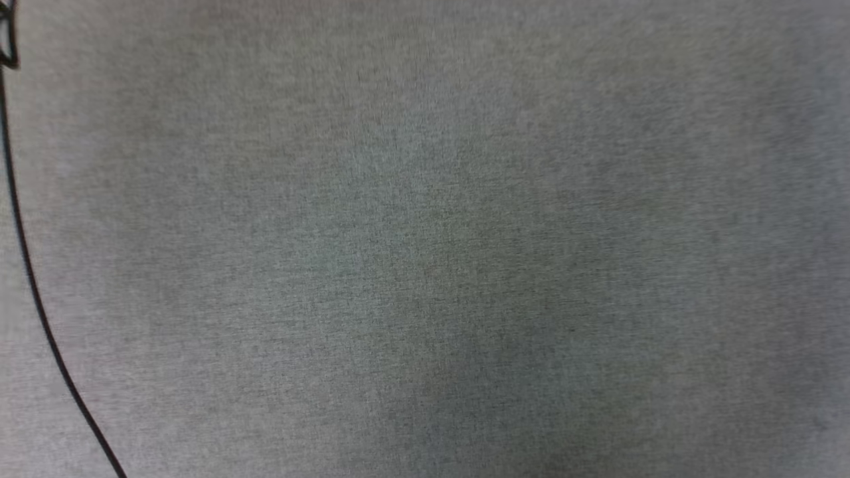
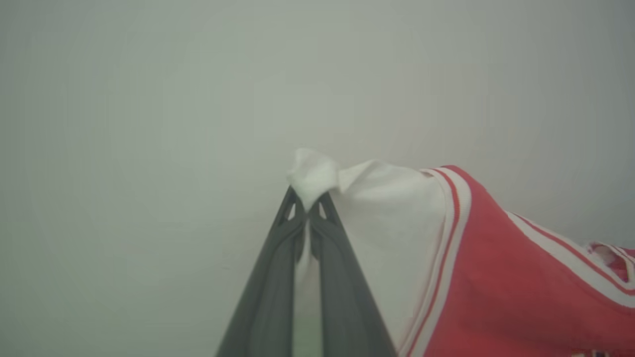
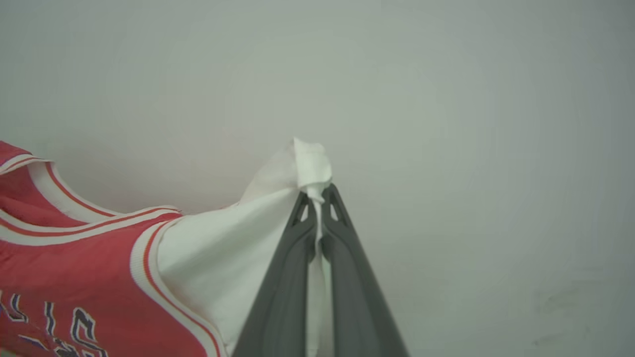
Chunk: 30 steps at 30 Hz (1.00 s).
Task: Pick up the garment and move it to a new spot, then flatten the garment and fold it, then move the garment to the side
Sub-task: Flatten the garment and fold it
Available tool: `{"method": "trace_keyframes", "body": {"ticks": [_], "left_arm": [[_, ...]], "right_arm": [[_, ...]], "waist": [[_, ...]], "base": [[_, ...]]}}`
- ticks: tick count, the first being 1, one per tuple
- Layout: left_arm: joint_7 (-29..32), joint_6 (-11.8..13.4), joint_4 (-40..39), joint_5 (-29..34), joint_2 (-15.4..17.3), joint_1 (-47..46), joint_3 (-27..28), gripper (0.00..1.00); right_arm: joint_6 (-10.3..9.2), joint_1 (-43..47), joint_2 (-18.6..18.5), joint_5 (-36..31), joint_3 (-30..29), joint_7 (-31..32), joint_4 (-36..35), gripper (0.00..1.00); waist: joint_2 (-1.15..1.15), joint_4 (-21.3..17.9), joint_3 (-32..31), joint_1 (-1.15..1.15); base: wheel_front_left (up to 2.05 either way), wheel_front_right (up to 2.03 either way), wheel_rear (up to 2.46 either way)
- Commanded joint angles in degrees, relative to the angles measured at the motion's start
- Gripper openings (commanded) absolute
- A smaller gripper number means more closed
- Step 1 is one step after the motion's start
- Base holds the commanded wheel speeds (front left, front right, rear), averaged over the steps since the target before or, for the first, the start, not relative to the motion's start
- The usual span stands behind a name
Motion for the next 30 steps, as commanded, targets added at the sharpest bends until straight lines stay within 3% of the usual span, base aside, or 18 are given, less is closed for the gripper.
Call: {"method": "trace_keyframes", "body": {"ticks": [1, 8, 13, 21, 30], "left_arm": [[-0.46, -1.03, 1.99, -0.18, -0.37, 0.27, -0.45, 0.00], [-1.70, -3.92, 7.67, -1.67, -2.13, 4.99, -0.44, 0.00], [-2.31, -5.05, 8.70, -2.88, -3.08, 14.31, 0.43, 0.00], [-2.36, -5.57, 0.57, -2.34, -3.43, 32.99, 5.53, 0.00], [-2.37, -3.85, -11.73, 0.74, -6.08, 59.25, 12.53, 0.00]], "right_arm": [[-0.06, 0.60, 0.27, 1.03, 1.47, -0.75, 1.38, 0.00], [-0.06, 5.69, 0.34, 6.27, 6.79, -3.82, 4.44, 0.00], [-0.06, 14.45, 0.48, 11.87, 11.16, -5.49, 4.34, 0.00], [-0.06, 29.95, -0.77, 19.18, 16.84, -7.03, 1.93, 0.00], [-0.05, 49.88, -4.27, 26.35, 21.37, -8.98, -3.44, 0.00]], "waist": [[0.00, 0.49, 2.86, -0.01], [0.00, 0.95, 2.99, -0.01], [0.00, 0.84, -0.85, -0.01], [0.00, 1.05, -8.69, -0.01], [0.00, 1.78, -19.86, -0.01]], "base": [[0.00, 0.00, 0.00], [0.00, 0.00, 0.00], [0.00, 0.00, 0.00], [0.00, 0.00, 0.00], [0.00, 0.00, 0.00]]}}
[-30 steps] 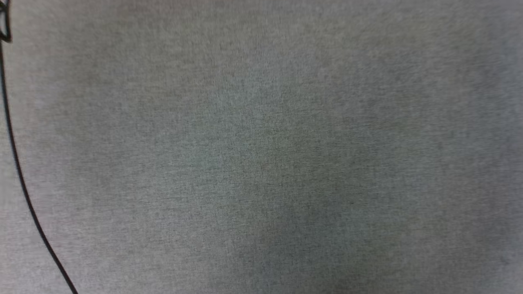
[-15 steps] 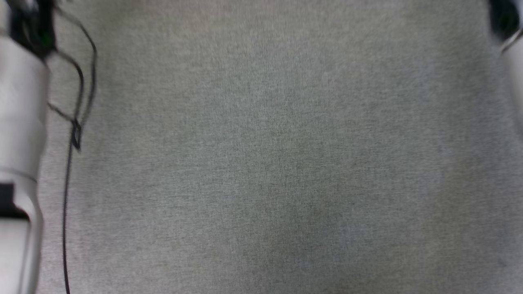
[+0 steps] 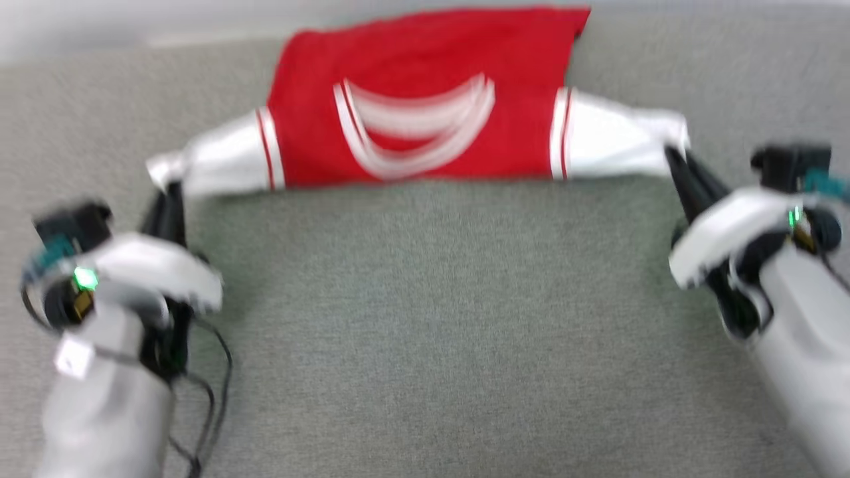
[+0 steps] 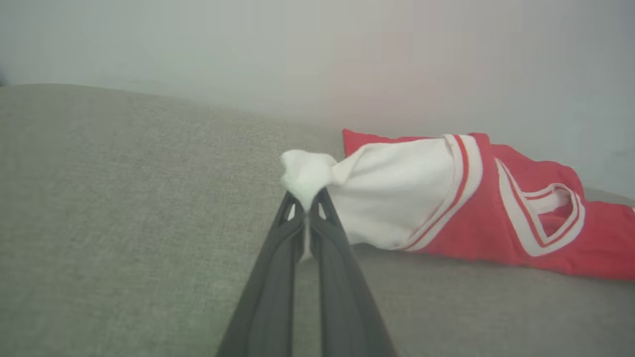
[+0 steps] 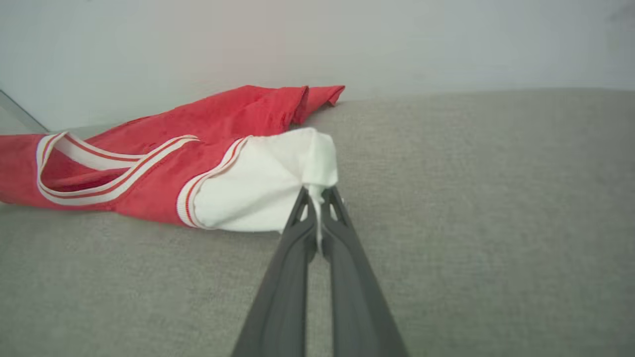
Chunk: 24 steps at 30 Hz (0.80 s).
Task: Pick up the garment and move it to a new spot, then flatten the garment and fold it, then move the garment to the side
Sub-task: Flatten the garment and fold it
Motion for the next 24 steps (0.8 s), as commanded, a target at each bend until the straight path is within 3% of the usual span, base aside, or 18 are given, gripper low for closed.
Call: {"method": "trace_keyframes", "body": {"ticks": [1, 11, 18, 24], "left_arm": [[-0.25, 0.32, -1.29, 0.56, -0.47, 3.67, 0.84, 0.00], [-0.25, 2.98, -11.11, 1.42, -1.26, 27.07, 5.10, 0.00], [1.89, 6.38, -20.43, 0.76, -1.06, 41.80, 5.48, 0.00], [4.21, 9.73, -28.71, 0.74, -0.96, 50.59, 5.65, 0.00]], "right_arm": [[-0.04, 3.25, -1.03, 0.51, 0.11, -0.65, -0.89, 0.00], [-0.05, 23.90, -3.82, 2.56, -2.81, -1.29, -8.22, 0.00], [-0.06, 39.35, -3.22, 1.00, -11.10, 0.42, -15.72, 0.00], [-0.07, 50.73, 0.02, -4.39, -19.97, 5.55, -24.69, 0.00]], "waist": [[0.00, 0.73, -5.21, 0.01], [0.00, 1.04, -14.68, 0.01], [0.00, 1.50, -18.98, 0.01], [0.00, 1.74, -19.26, 0.01]], "base": [[0.00, 0.00, 0.00], [0.00, 0.00, 0.00], [0.00, 0.00, 0.00], [0.00, 0.00, 0.00]]}}
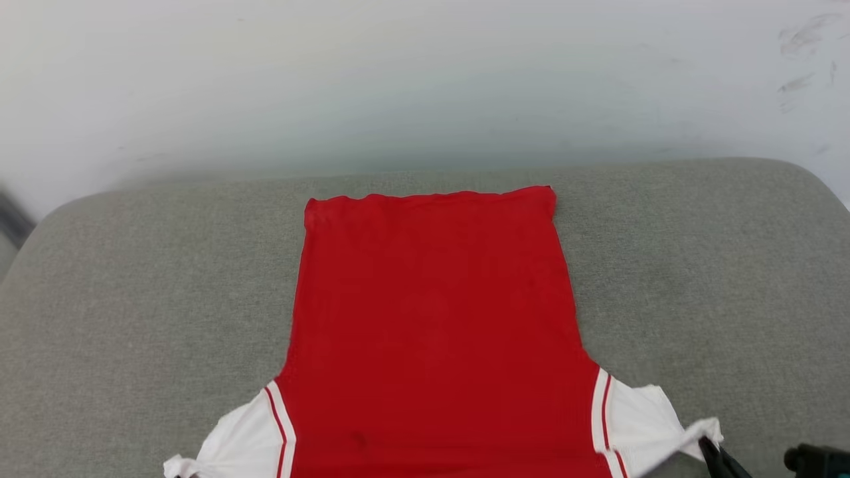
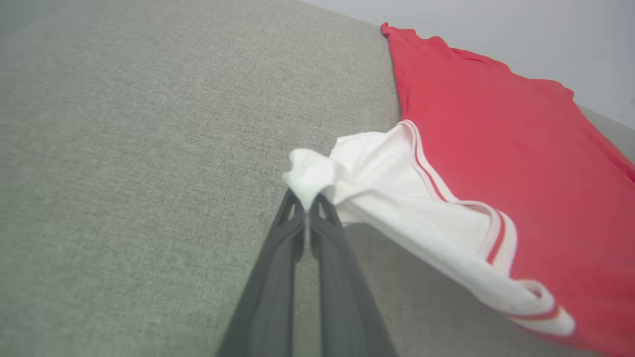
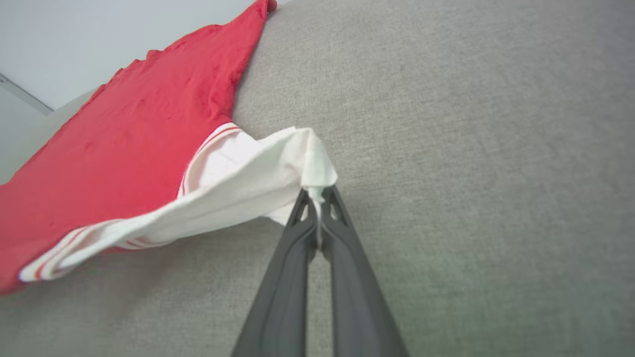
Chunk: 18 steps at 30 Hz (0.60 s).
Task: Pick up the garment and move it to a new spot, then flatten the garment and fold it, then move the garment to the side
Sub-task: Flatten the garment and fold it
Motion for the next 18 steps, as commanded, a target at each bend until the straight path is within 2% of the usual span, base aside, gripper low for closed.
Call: {"method": "trace_keyframes", "body": {"ticks": [1, 3, 4, 5, 6, 7, 13, 18], "left_arm": [[0.34, 0.90, -1.57, 0.30, 0.50, 1.51, 0.28, 0.00], [0.91, 1.48, -3.35, 0.82, 0.50, 2.56, -0.44, 0.00], [1.16, 1.57, -4.21, 1.33, 0.56, 2.66, -0.94, 0.00], [1.37, 1.65, -4.88, 1.73, 0.59, 2.54, -1.47, 0.00], [1.48, 1.85, -5.52, 1.96, 0.24, 2.21, -1.94, 0.00], [1.68, 1.95, -6.15, 2.25, -0.02, 1.82, -2.47, 0.00], [1.81, 2.43, -9.86, 4.24, -1.22, -0.95, -5.05, 0.00], [1.21, 2.45, -12.20, 5.65, -1.90, -4.05, -6.76, 0.00]], "right_arm": [[-0.08, 2.39, 0.51, -1.77, -2.37, 1.76, -2.03, 0.00], [-0.08, 4.50, 2.21, -4.07, -4.29, 4.46, -4.42, 0.00], [-0.08, 5.27, 3.09, -5.12, -4.80, 5.87, -5.60, 0.04], [-0.07, 5.79, 3.81, -5.82, -5.36, 7.09, -6.80, 0.17], [-0.07, 6.07, 4.39, -6.46, -6.05, 8.19, -7.81, 0.42], [-0.07, 6.21, 4.85, -7.37, -6.32, 9.00, -8.90, 1.00], [-0.06, 1.97, 6.51, -10.10, -10.53, 8.90, -15.23, 1.00], [-0.05, -8.92, 6.21, -11.71, -15.12, 10.85, -14.39, 1.00]], "waist": [[0.00, 0.17, 0.17, 0.02], [0.00, 0.40, 0.52, 0.02], [0.00, 0.57, 0.71, 0.02], [0.00, 0.82, 0.94, 0.02], [0.00, 1.07, 1.17, 0.02], [0.00, 1.36, 1.44, 0.02], [0.00, 3.86, 4.17, 0.02], [0.00, 6.65, 8.22, 0.02]], "base": [[0.00, 0.00, 0.00], [0.00, 0.00, 0.00], [0.00, 0.00, 0.00], [0.00, 0.00, 0.00], [0.00, 0.00, 0.00], [0.00, 0.00, 0.00], [0.00, 0.00, 0.00], [0.00, 0.00, 0.00]]}}
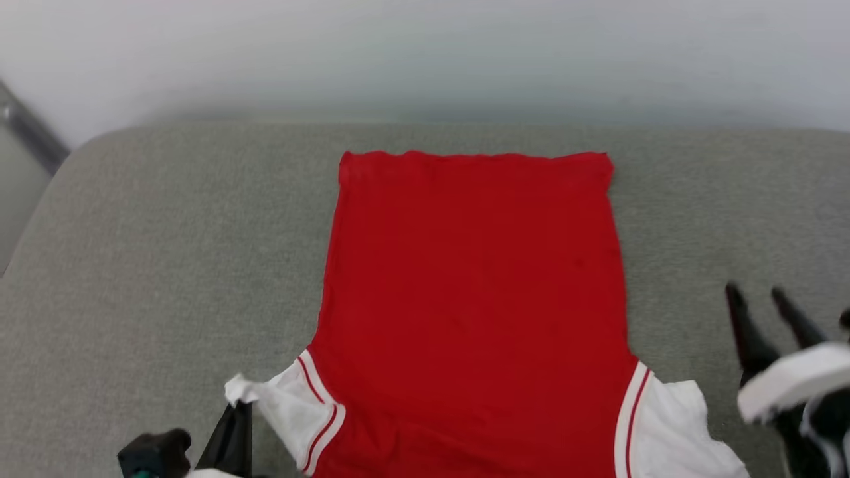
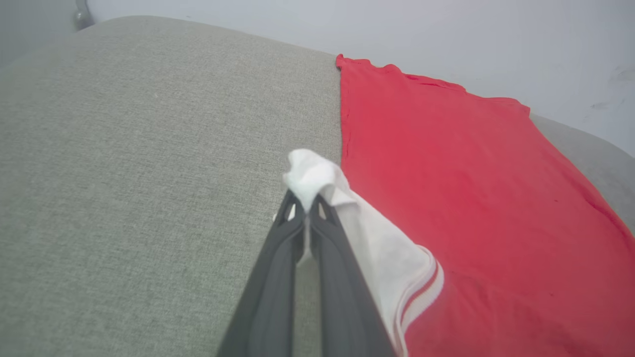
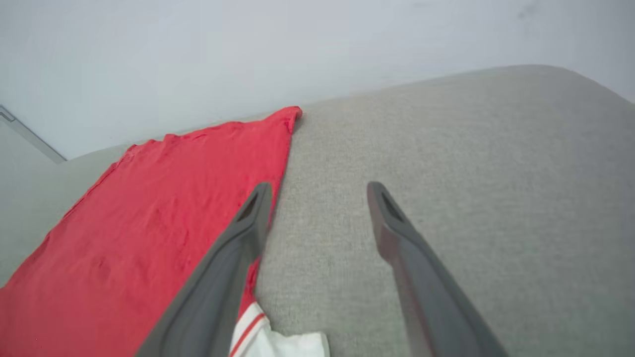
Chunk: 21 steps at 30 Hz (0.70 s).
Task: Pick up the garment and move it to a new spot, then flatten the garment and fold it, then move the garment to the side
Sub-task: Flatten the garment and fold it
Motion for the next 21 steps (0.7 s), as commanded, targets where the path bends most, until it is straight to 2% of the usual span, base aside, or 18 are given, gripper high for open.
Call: {"method": "trace_keyframes", "body": {"ticks": [1, 8, 14, 17, 21], "left_arm": [[-0.60, -0.06, -0.97, 0.70, -0.26, -1.87, -0.52, 0.00], [-2.10, -1.04, -2.60, 2.51, -1.95, -7.49, -3.08, 0.00], [-3.24, -2.79, -2.40, 2.84, -4.22, -11.78, -5.34, 0.00], [-3.92, -3.63, -2.33, 2.56, -5.31, -13.67, -5.88, 0.00], [-4.71, -4.59, -1.49, 2.62, -6.42, -15.55, -6.14, 0.00]], "right_arm": [[-0.02, -5.49, -0.56, -0.33, -1.29, 1.14, 1.85, 1.00], [-0.02, -27.23, -4.50, 1.36, -2.56, 11.16, 14.74, 1.00], [-0.02, -42.92, -9.51, 0.57, -2.03, 27.11, 26.36, 1.00], [-0.02, -50.05, -10.27, -1.53, -2.29, 34.62, 30.94, 1.00], [-0.02, -57.57, -9.51, -5.35, -3.19, 39.80, 35.39, 1.00]], "waist": [[0.00, 2.64, 3.34, 0.00], [0.00, 8.02, 10.55, 0.00], [0.00, 12.55, 15.76, 0.00], [0.00, 14.11, 18.41, 0.00], [0.00, 15.53, 21.63, 0.00]], "base": [[0.00, 0.00, 0.00], [0.00, 0.00, 0.00], [0.00, 0.00, 0.00], [0.00, 0.00, 0.00], [0.00, 0.00, 0.00]]}}
